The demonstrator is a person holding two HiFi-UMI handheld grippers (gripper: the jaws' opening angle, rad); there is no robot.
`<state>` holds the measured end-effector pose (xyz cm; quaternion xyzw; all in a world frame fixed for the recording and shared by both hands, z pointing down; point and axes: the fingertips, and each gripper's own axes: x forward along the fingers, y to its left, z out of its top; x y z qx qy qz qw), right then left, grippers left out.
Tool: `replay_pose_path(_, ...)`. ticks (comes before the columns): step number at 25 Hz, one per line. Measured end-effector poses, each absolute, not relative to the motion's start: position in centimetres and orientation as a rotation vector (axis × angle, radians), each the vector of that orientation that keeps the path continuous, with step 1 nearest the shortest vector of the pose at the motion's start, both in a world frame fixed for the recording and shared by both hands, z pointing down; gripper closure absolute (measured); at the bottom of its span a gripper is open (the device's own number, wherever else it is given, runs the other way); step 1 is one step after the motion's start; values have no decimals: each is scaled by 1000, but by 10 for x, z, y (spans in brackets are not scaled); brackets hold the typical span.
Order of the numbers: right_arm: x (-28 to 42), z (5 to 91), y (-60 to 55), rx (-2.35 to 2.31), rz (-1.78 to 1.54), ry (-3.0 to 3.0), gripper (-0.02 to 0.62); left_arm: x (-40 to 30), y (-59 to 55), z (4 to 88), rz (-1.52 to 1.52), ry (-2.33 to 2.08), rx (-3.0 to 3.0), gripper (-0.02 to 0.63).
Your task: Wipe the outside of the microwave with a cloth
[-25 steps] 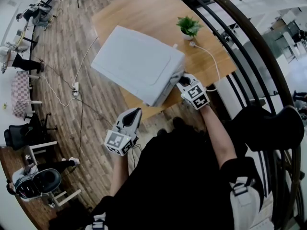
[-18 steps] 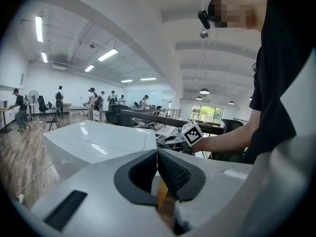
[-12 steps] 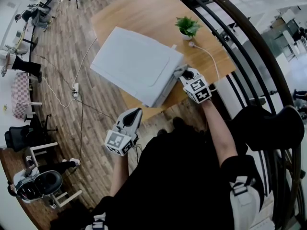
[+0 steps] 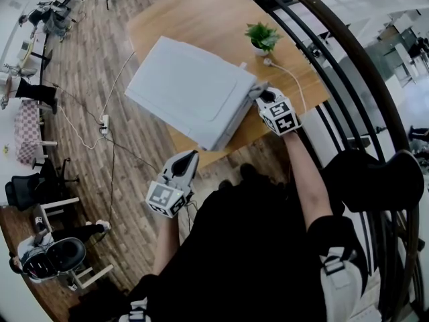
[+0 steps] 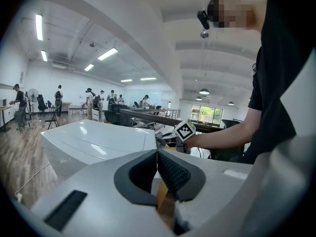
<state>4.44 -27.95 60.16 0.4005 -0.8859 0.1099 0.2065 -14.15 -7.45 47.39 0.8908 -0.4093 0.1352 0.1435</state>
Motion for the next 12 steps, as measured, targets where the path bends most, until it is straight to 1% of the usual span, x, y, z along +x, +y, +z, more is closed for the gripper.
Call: replay_pose_path(12,61,615,-299,1172,347,-2407,578,-148,-70,476,378,-1196,2555,603)
